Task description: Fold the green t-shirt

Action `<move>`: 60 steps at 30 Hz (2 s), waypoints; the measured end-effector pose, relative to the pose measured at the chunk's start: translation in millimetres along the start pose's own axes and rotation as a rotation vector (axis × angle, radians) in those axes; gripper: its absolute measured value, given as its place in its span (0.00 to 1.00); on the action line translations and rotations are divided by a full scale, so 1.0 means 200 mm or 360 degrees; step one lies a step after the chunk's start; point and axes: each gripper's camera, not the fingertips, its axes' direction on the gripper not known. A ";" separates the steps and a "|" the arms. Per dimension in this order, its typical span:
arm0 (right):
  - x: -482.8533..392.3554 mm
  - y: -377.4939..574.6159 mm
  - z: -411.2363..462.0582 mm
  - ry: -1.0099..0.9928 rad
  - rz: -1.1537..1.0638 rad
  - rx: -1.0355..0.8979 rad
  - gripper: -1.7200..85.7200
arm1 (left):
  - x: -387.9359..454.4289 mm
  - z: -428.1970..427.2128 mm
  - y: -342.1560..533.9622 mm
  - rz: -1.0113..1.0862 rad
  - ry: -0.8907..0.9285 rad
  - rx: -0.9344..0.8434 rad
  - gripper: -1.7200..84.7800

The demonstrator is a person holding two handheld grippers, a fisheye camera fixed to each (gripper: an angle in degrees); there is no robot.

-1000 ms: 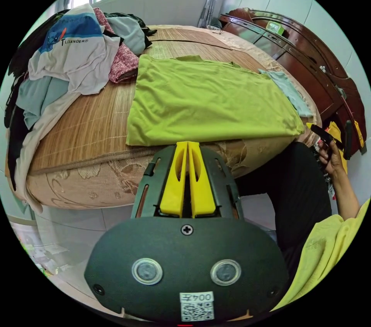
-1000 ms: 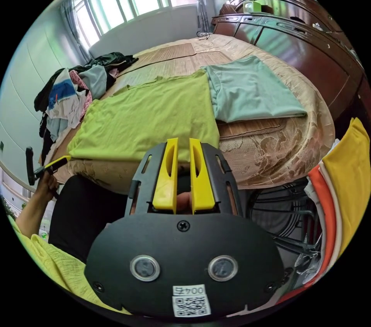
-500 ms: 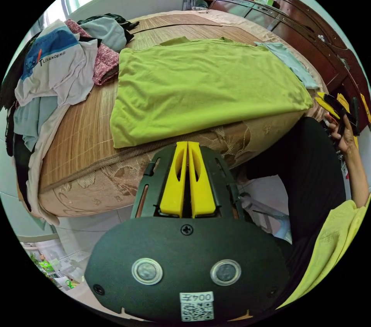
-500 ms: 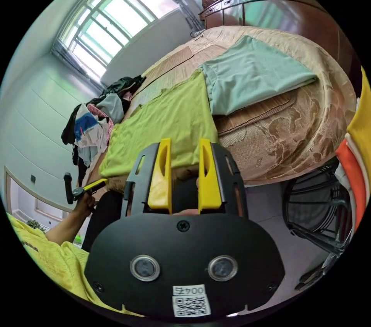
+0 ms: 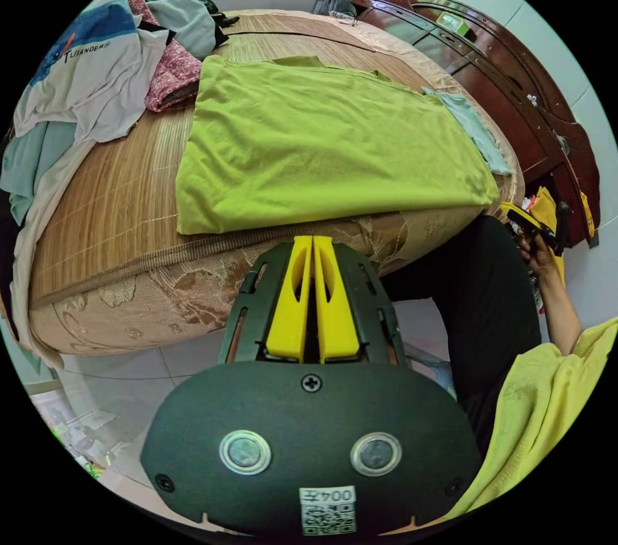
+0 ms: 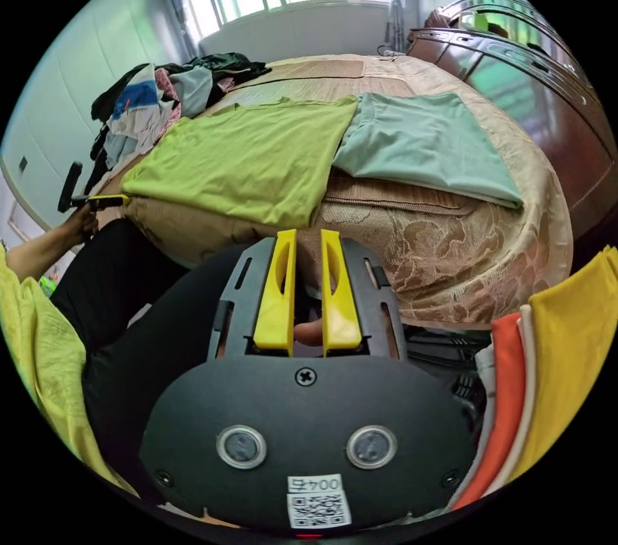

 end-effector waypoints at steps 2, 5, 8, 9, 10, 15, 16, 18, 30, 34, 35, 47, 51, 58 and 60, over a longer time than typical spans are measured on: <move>0.02 -0.02 0.02 0.0023 -0.0081 -0.0047 0.11 | 0.06 0.02 -0.01 0.0021 -0.0044 -0.0008 0.02; 0.05 -0.05 0.05 0.0006 -0.0183 -0.0075 0.11 | 0.14 0.04 -0.02 0.0038 -0.0088 -0.0017 0.02; 0.09 -0.08 0.07 0.0002 -0.0239 -0.0082 0.07 | 0.19 0.06 -0.03 0.0039 -0.0094 -0.0021 0.02; 0.11 -0.09 0.08 0.0036 -0.0250 -0.0079 0.05 | 0.20 0.06 -0.03 0.0038 -0.0092 -0.0021 0.02; 0.13 -0.09 0.09 0.0076 -0.0267 -0.0104 0.03 | 0.23 0.07 -0.03 0.0036 -0.0088 -0.0022 0.02; 0.37 -0.05 0.09 -0.0153 0.0001 -0.0037 0.04 | 0.32 0.10 -0.03 0.0036 -0.0079 -0.0022 0.02; 0.43 -0.03 0.08 -0.0188 0.0079 0.0004 0.06 | 0.35 0.11 -0.03 0.0038 -0.0080 -0.0020 0.02; 0.51 -0.01 0.06 -0.0266 0.0191 0.0036 0.11 | 0.39 0.12 -0.03 0.0043 -0.0083 -0.0020 0.02; 0.94 -0.07 0.24 -0.0723 0.0794 0.0089 0.13 | 1.04 0.05 -0.05 0.0505 -0.0083 0.0149 0.07; 1.05 -0.13 0.28 -0.0737 0.0879 0.0027 0.04 | 1.57 0.09 -0.12 0.0921 -0.0059 0.0219 0.10; 1.06 -0.14 0.27 -0.0764 0.0888 0.0023 0.03 | 1.73 0.11 -0.15 0.1031 -0.0070 0.0232 0.12; 1.14 -0.56 0.16 -0.0938 0.0712 0.0092 0.02 | 2.85 0.50 -0.39 0.1458 -0.0476 0.0258 0.14; 1.21 -0.66 0.17 -0.0969 0.0676 0.0120 0.05 | 2.85 0.42 -0.39 0.1356 -0.0503 0.0414 0.05; 1.52 -0.94 0.54 -0.1472 0.1017 0.0023 0.28 | 2.61 0.19 -0.39 0.1101 -0.0256 0.0520 0.03; 1.55 -1.05 0.66 -0.1450 0.1078 -0.0065 0.29 | 2.55 0.15 -0.39 0.1072 -0.0229 0.0537 0.03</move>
